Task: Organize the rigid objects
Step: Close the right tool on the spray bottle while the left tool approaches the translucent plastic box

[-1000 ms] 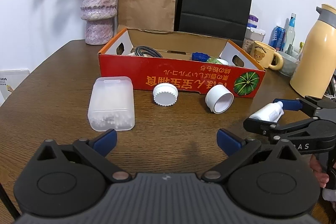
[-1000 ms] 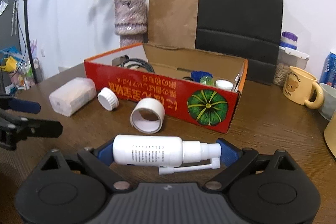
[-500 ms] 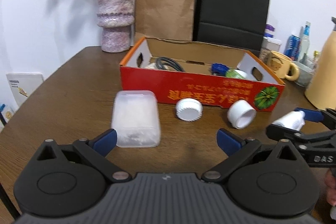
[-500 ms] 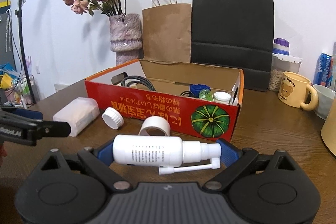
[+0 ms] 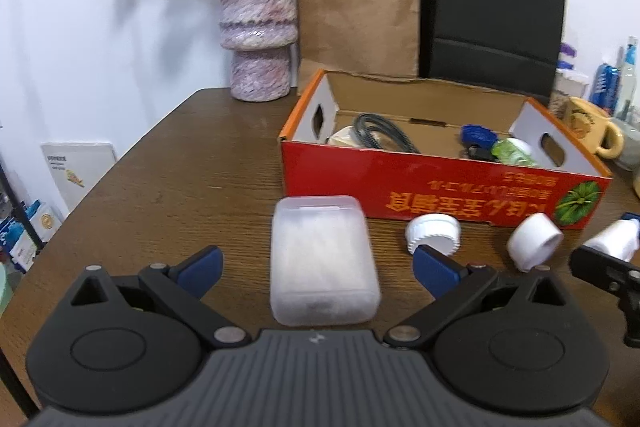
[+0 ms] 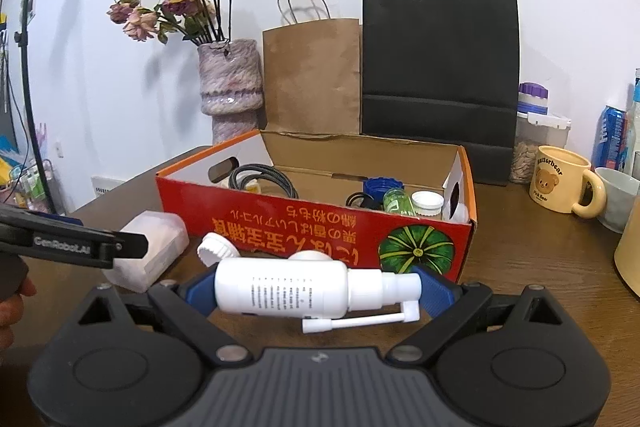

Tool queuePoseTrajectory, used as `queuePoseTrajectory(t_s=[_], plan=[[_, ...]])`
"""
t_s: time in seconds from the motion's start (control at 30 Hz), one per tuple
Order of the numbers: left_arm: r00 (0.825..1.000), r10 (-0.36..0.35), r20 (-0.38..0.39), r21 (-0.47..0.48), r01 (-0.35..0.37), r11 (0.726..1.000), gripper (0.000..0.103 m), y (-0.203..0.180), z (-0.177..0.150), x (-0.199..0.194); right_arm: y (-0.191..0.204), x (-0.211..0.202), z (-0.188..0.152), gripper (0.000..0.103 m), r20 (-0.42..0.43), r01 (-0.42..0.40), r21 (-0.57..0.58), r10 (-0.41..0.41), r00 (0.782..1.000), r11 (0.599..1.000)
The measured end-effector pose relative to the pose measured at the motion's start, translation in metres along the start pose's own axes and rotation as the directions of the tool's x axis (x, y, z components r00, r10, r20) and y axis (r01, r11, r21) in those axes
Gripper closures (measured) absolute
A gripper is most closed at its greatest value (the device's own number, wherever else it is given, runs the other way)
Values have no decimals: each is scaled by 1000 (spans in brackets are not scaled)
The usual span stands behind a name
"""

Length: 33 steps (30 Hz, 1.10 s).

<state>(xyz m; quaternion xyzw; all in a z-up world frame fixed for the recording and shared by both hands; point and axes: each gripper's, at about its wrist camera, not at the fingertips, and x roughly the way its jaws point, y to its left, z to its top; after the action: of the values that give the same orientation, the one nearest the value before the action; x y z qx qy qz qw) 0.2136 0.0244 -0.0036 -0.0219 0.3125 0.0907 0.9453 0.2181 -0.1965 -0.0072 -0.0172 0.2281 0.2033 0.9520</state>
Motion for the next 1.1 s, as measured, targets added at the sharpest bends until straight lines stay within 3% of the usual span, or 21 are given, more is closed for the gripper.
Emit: queuePoseTrajectory(t_s=[0.93,1.0,1.1], plan=[[995,54,-79,-6,-54,999,0,5,7,58,6,16,4,6,-8,33,31,-33,999,999],[996,48,-79,-6,-48,999,4,5,6,58,5,16,3,6,-7,37,34,-36,999,999],[996,24,-85,-6,-25,1000,20,5,4,57,4,16,3,6,-7,39,36,-39,999,999]])
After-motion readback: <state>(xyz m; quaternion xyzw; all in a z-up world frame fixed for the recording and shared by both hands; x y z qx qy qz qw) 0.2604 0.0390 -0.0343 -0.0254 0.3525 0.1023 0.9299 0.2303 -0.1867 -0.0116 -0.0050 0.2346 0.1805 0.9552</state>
